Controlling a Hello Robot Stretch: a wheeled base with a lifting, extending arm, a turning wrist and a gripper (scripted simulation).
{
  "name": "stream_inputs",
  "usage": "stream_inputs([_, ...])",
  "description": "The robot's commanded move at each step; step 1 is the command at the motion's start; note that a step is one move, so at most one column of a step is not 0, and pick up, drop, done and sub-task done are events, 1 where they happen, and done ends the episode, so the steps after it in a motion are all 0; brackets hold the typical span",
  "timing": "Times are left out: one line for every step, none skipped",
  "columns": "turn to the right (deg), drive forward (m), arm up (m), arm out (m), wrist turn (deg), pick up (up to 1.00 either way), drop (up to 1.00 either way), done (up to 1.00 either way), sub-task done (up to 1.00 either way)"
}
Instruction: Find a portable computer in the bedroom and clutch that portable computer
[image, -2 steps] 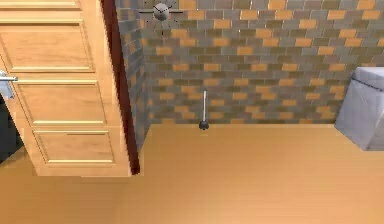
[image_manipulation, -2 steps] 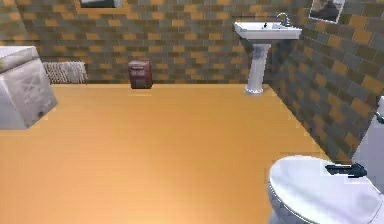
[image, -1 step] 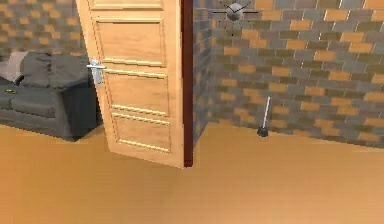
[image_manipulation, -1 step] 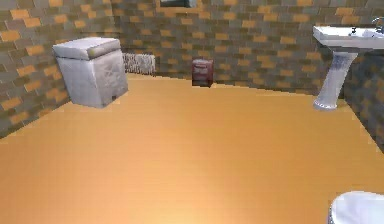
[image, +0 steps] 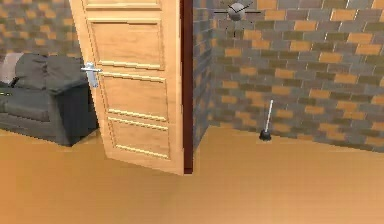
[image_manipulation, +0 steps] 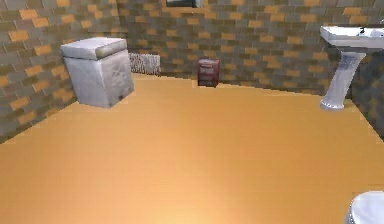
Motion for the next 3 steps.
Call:
stream_inputs([-24.0, 0.00, 0.00, 0.00, 0.0, 0.00, 0.00, 0.00, 0.00])
stream_inputs([-3.0, 0.00, 0.00, 0.00, 0.0, 0.00, 0.00, 0.00, 0.00])
stream_inputs([0.0, 0.45, 0.00, 0.00, 0.0, 0.00, 0.00, 0.00, 0.00])
